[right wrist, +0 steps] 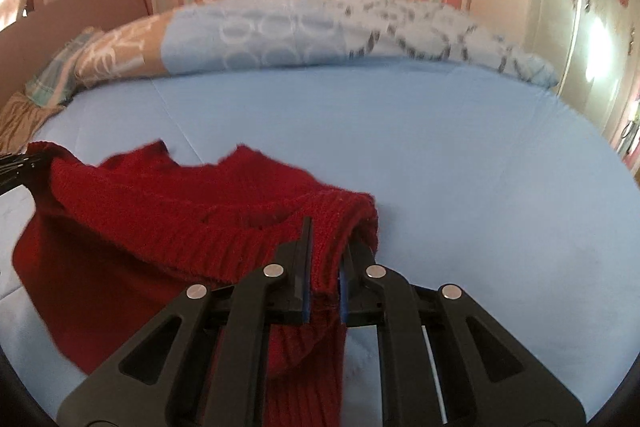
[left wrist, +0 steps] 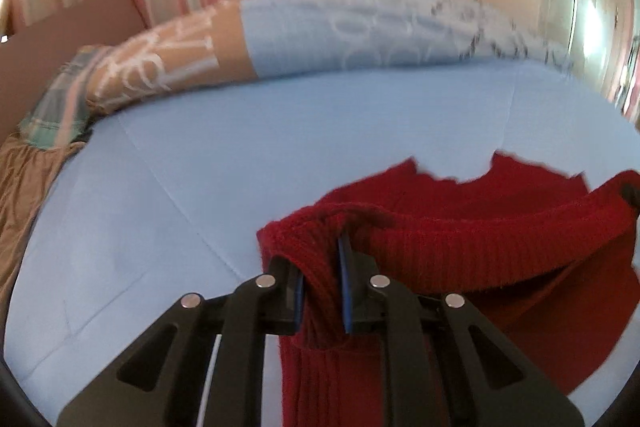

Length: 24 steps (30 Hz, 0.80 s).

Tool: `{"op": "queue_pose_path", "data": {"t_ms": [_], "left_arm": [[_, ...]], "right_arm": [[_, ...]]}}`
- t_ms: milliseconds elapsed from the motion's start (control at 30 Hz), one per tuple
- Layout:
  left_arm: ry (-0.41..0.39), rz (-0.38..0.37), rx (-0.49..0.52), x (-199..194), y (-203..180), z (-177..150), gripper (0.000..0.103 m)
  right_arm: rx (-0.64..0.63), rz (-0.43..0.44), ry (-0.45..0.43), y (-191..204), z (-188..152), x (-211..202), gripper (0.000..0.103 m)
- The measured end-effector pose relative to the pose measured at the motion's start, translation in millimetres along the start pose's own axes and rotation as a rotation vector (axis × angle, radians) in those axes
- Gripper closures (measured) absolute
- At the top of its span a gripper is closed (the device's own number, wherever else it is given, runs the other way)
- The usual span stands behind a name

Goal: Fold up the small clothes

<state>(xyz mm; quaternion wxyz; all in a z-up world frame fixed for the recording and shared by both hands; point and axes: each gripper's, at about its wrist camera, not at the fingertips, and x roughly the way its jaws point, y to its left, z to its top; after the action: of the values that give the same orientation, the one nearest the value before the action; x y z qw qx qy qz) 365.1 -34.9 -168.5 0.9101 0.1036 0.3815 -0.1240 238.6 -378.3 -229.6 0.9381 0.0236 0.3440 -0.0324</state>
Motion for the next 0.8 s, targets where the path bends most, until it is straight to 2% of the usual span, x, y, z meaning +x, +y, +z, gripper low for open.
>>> {"op": "queue_pose_path", "data": {"t_ms": [100, 167, 200, 233, 267, 300, 333, 367, 400, 433, 467, 533, 600, 700, 800], "left_arm": [[0.059, -0.026, 0.012, 22.9, 3.5, 1.5, 0.085], [0.140, -0.062, 0.004, 42.7, 8.4, 7.4, 0.084], [0.144, -0.079, -0.010, 45.7, 10.9, 9.8, 0.084], [0.147, -0.117, -0.033, 45.0, 16.5, 13.0, 0.079], [0.155, -0.151, -0.044, 41.9, 20.6, 14.9, 0.068], [0.164, -0.169, -0.046, 37.7, 25.1, 17.4, 0.061], [0.156, -0.173, -0.048, 28.7, 32.6, 20.3, 0.046], [0.132, -0.142, -0.043, 18.6, 38.3, 21.4, 0.019], [0.096, -0.090, -0.033, 7.2, 45.2, 22.5, 0.012], [0.051, -0.044, -0.034, -5.2, 56.2, 24.0, 0.009], [0.035, -0.040, -0.051, -12.2, 67.7, 26.1, 0.009], [0.013, -0.055, -0.082, -22.3, 86.0, 25.4, 0.009], [0.018, -0.069, -0.065, -19.2, 88.9, 21.5, 0.009], [0.066, -0.125, -0.003, 1.0, 65.8, 12.2, 0.009], [0.099, -0.129, 0.087, 23.2, 34.3, 11.2, 0.009]], "right_arm": [[-0.002, 0.014, 0.034, -2.9, 3.6, 22.7, 0.093], [0.015, 0.046, 0.074, -6.3, 8.2, 34.5, 0.092], [0.021, 0.063, 0.073, -8.4, 10.6, 35.3, 0.092], [0.033, 0.107, 0.062, -10.7, 14.2, 31.4, 0.087], [0.043, 0.148, 0.059, -12.8, 17.3, 27.1, 0.073], [0.056, 0.176, 0.060, -16.6, 21.3, 20.5, 0.062], [0.059, 0.177, 0.044, -19.5, 23.4, 13.1, 0.041], [0.053, 0.176, 0.011, -22.4, 25.9, 2.1, 0.034], [0.040, 0.169, -0.022, -26.4, 28.1, -10.0, 0.032], [0.029, 0.169, -0.030, -29.1, 29.0, -15.4, 0.029], [0.016, 0.169, -0.034, -31.5, 29.5, -19.3, 0.029], [-0.025, 0.182, -0.029, -31.7, 29.0, -19.5, 0.029], [-0.066, 0.175, -0.006, -27.7, 27.9, -9.3, 0.029], [-0.101, 0.185, 0.023, -21.7, 30.2, 13.1, 0.029], [-0.144, 0.197, 0.092, -13.2, 34.4, 43.5, 0.032]]}}
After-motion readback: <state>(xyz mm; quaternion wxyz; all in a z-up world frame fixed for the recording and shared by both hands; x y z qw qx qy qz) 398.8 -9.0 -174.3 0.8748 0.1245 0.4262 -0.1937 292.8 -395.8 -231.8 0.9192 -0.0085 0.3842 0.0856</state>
